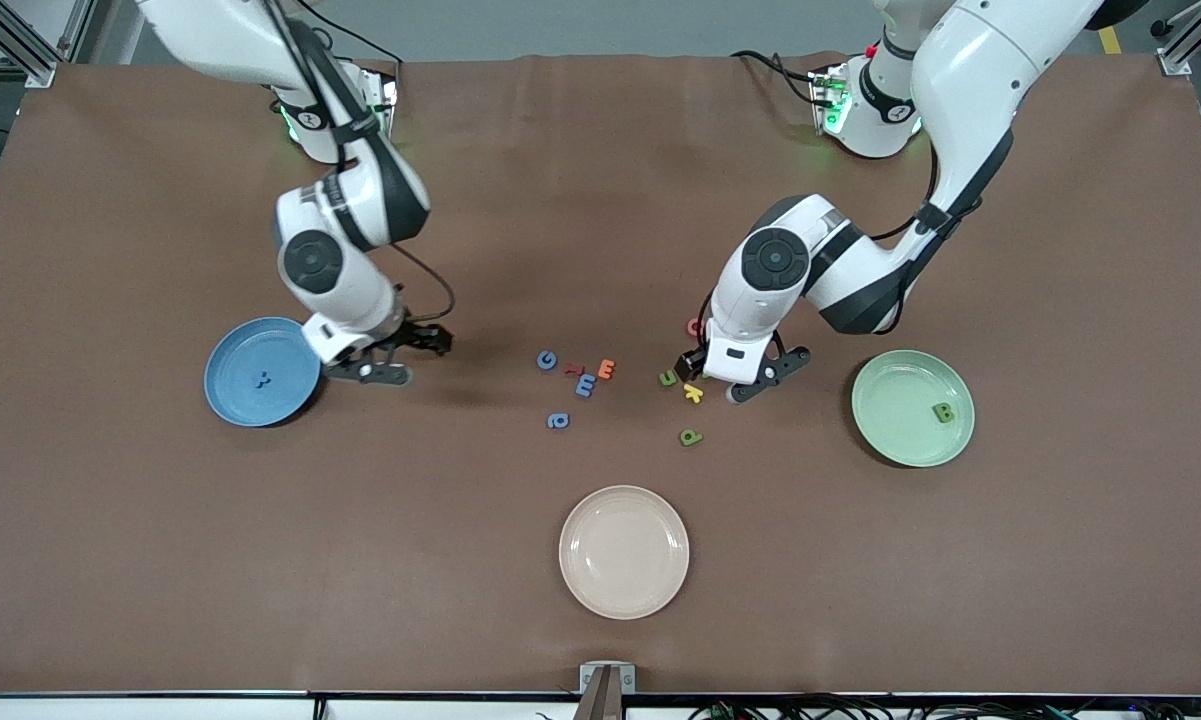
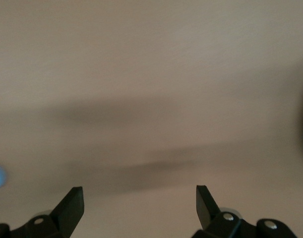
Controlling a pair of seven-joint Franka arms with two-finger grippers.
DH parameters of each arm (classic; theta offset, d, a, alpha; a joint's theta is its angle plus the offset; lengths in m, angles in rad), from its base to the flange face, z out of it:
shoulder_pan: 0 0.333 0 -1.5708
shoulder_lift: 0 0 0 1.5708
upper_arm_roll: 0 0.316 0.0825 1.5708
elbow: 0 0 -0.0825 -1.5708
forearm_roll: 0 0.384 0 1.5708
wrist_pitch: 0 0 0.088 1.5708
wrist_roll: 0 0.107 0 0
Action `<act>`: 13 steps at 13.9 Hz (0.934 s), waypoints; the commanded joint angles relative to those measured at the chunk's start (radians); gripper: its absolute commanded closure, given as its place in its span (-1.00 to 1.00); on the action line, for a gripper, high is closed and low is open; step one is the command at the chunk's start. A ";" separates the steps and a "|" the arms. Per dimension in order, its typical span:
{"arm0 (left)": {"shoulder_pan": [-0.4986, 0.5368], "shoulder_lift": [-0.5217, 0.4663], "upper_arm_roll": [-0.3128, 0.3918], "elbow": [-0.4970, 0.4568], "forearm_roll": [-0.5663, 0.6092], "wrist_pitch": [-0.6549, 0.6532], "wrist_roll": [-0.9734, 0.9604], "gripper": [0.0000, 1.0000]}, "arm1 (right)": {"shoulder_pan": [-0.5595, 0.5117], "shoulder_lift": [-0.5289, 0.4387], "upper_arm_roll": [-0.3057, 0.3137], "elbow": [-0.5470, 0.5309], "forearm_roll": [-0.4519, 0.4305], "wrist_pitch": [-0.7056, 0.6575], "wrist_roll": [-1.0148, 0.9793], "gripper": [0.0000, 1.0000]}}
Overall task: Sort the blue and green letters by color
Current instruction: 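Reach the left gripper to the green Z while the right gripper reaches the blue G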
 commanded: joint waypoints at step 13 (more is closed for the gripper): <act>-0.001 0.135 -0.003 -0.013 0.105 0.025 -0.046 -0.34 | 0.336 0.257 -0.022 0.235 -0.019 0.069 0.418 -1.00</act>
